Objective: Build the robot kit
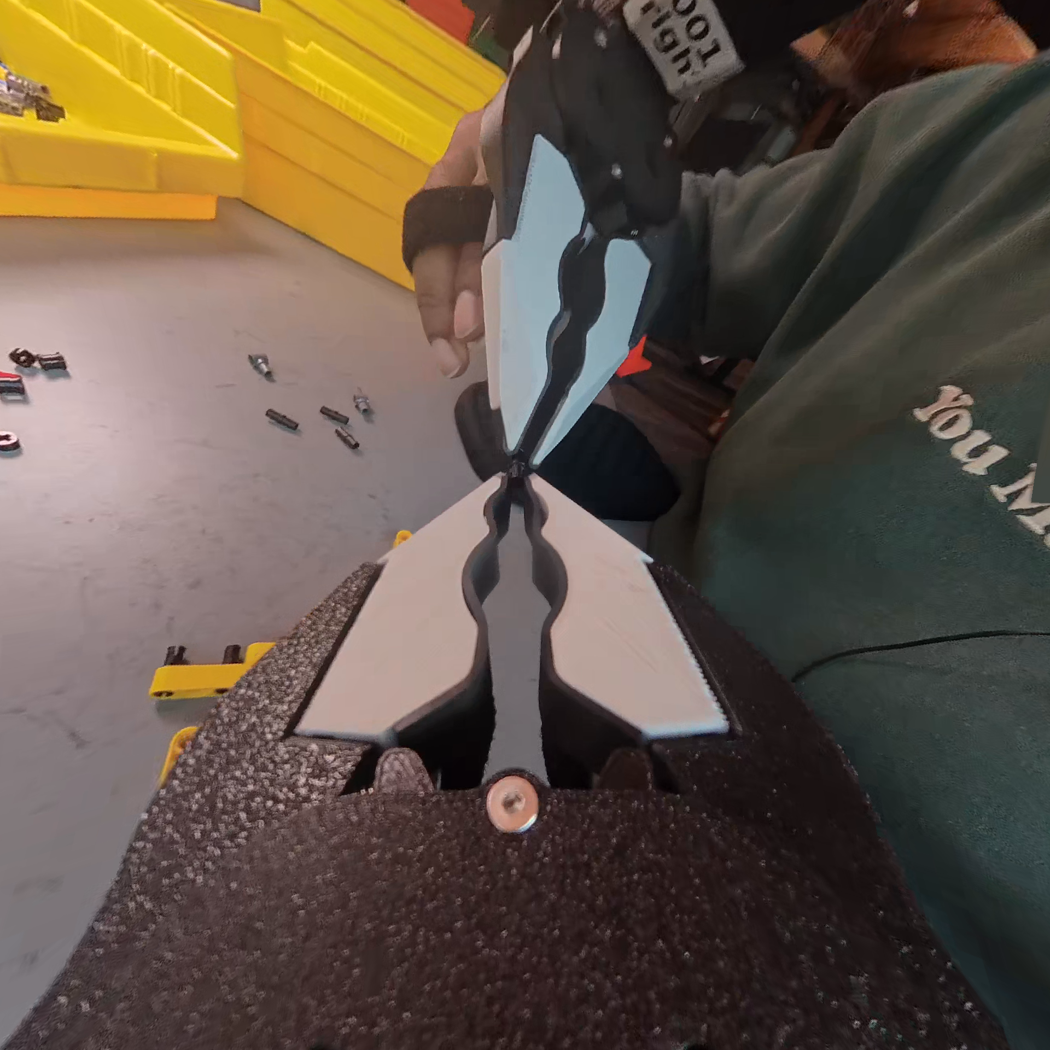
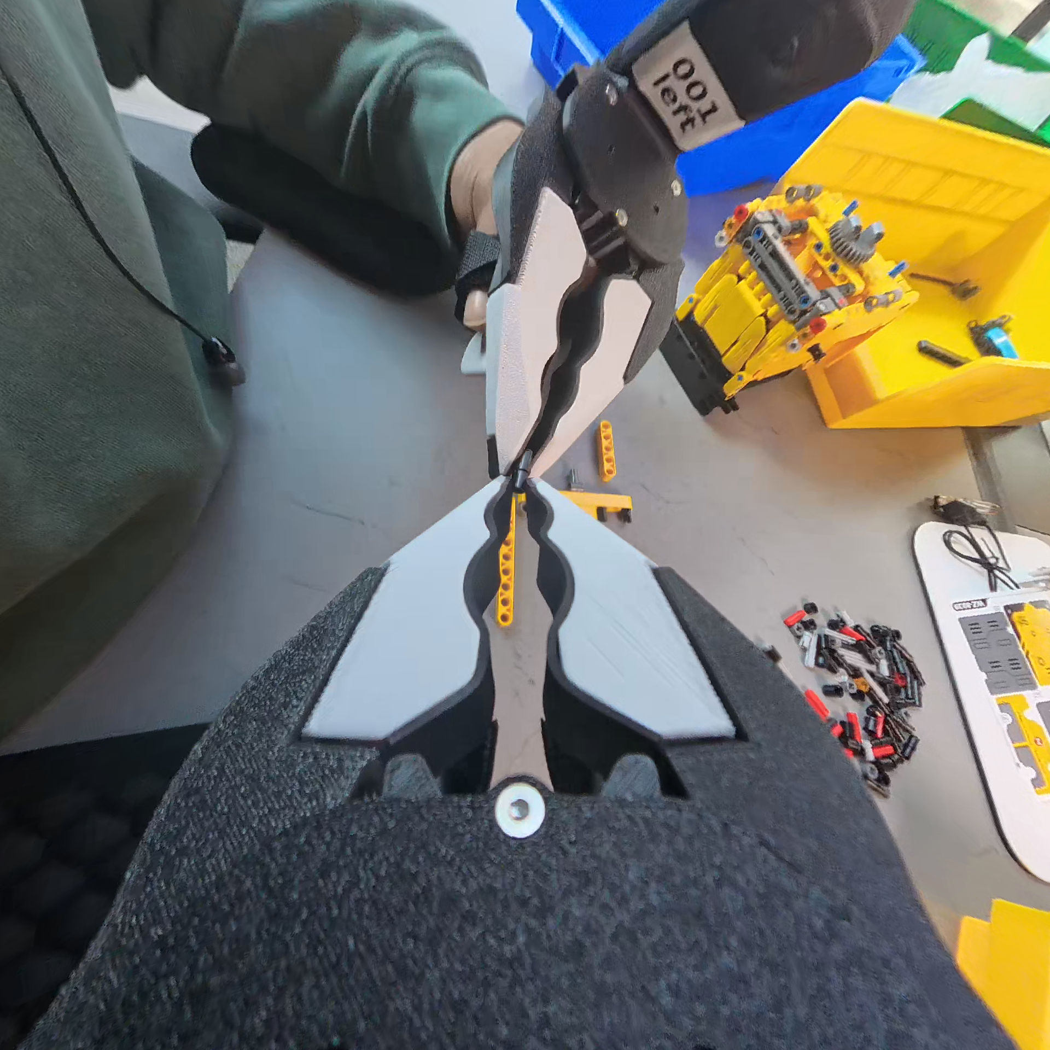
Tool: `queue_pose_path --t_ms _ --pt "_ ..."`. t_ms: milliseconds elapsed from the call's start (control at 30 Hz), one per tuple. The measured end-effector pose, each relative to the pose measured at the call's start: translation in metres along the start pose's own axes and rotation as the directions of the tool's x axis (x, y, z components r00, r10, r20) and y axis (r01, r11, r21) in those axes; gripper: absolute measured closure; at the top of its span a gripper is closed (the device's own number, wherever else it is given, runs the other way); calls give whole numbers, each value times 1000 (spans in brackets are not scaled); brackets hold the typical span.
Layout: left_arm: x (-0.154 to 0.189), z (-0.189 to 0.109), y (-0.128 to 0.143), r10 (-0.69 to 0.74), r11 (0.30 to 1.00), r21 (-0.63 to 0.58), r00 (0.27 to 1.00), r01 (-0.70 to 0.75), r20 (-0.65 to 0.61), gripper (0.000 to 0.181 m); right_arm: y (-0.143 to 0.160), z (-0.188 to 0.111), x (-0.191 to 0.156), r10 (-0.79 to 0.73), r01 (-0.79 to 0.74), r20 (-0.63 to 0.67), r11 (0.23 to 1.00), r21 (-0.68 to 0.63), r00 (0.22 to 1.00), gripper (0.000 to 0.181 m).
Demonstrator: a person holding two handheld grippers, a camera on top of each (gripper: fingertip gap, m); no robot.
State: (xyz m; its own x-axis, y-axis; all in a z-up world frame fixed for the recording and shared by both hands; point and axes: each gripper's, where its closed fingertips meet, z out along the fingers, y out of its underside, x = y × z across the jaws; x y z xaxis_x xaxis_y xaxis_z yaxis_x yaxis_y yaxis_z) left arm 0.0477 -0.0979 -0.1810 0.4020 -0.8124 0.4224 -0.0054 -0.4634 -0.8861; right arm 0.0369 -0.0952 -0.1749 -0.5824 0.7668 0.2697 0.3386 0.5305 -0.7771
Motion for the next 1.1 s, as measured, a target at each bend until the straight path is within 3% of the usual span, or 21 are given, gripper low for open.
queue_pose_path --t_ms 200,433,633,733,1100 --pt "19 -6 -20 -8 992 126 992 25 -129 178 -24 -12 2 44 -41 -16 986 163 999 175" --pt "28 -6 -21 17 991 137 986 5 -163 178 -30 -15 -4 86 -95 49 970 224 995 176" --pt "29 -3 -14 2 996 88 985 14 -170 178 -25 -13 -9 70 -86 95 980 180 993 178" --pt "30 -4 -14 -25 996 84 983 41 -183 169 -21 -13 -10 45 -59 103 989 133 994 178" --pt "33 -2 -11 -36 997 63 978 50 -204 178 -23 -10 -17 -18 6 108 994 113 994 176"
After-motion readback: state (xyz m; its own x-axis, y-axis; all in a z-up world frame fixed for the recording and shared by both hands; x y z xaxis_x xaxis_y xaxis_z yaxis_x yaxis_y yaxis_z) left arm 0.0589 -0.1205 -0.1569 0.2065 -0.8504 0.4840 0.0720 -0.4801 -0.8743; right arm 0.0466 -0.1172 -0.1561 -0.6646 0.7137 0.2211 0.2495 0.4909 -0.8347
